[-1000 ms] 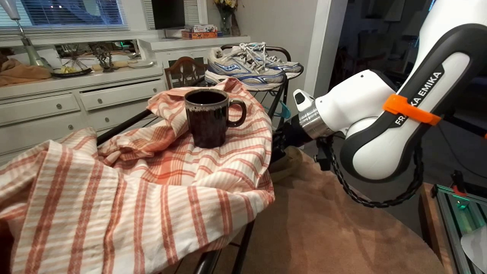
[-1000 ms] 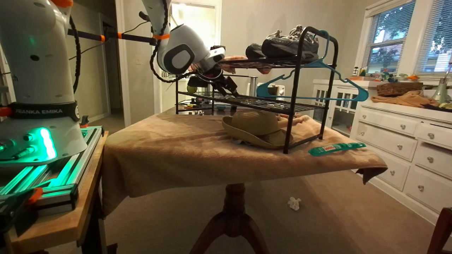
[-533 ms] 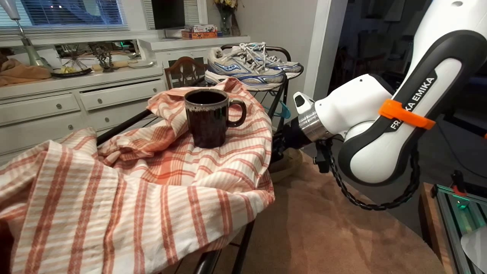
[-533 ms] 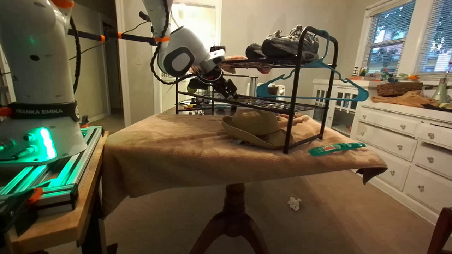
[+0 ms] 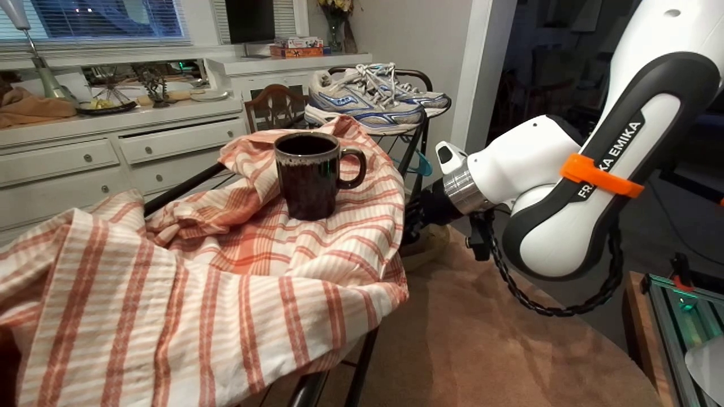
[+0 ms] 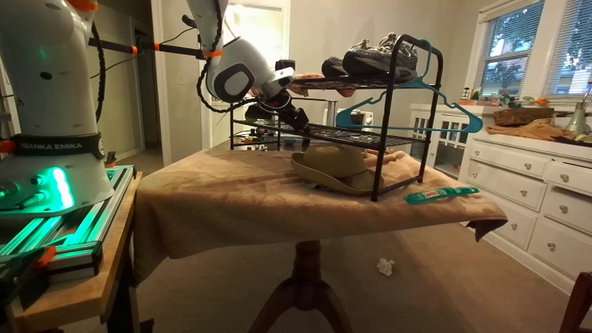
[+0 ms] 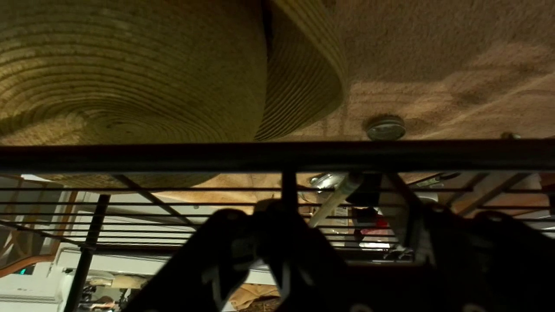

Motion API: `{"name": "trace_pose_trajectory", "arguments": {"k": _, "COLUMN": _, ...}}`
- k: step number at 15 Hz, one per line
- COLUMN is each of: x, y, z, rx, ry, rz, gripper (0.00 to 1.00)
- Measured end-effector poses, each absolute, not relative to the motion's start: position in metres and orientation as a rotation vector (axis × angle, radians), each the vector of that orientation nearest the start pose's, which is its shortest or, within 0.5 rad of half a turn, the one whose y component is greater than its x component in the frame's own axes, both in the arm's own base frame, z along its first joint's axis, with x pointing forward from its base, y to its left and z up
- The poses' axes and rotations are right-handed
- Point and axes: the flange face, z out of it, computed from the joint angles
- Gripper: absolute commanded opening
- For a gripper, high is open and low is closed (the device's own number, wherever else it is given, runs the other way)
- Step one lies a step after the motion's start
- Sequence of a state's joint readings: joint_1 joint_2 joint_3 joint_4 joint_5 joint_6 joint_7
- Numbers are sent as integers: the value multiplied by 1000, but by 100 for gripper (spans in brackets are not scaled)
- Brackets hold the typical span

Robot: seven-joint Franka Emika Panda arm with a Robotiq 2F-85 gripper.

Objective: Put the yellow pencil in the brown mug.

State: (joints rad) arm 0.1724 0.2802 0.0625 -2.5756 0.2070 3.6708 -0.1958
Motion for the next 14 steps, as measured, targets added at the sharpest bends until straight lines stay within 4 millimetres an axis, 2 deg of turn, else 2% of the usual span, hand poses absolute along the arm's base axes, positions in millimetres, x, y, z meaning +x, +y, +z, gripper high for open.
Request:
{"name": "trace_pose_trajectory", "arguments": {"k": 5, "x": 482, "y": 90, "z": 257, "rx": -2869, "ry": -292, "rz": -1233, "gripper": 40}}
{"name": "trace_pose_trajectory", "arguments": {"k": 6, "x": 482, "y": 91, "z": 258, "rx": -2869, "ry": -293, "rz": -1234, "gripper": 26}}
{"name": "trace_pose_trajectory", "arguments": {"k": 9, "x": 481, "y": 93, "z": 258, "rx": -2865, "ry": -301, "rz": -1237, "gripper": 3}}
{"name": "trace_pose_trajectory", "arguments": {"k": 10, "x": 481, "y": 95, "z": 258, "rx": -2862, "ry": -307, "rz": -1237, "gripper": 0}}
{"name": "trace_pose_trajectory", "arguments": {"k": 14, "x": 480, "y": 100, "z": 258, "rx": -2857, "ry": -313, "rz": -1235, "gripper": 2}}
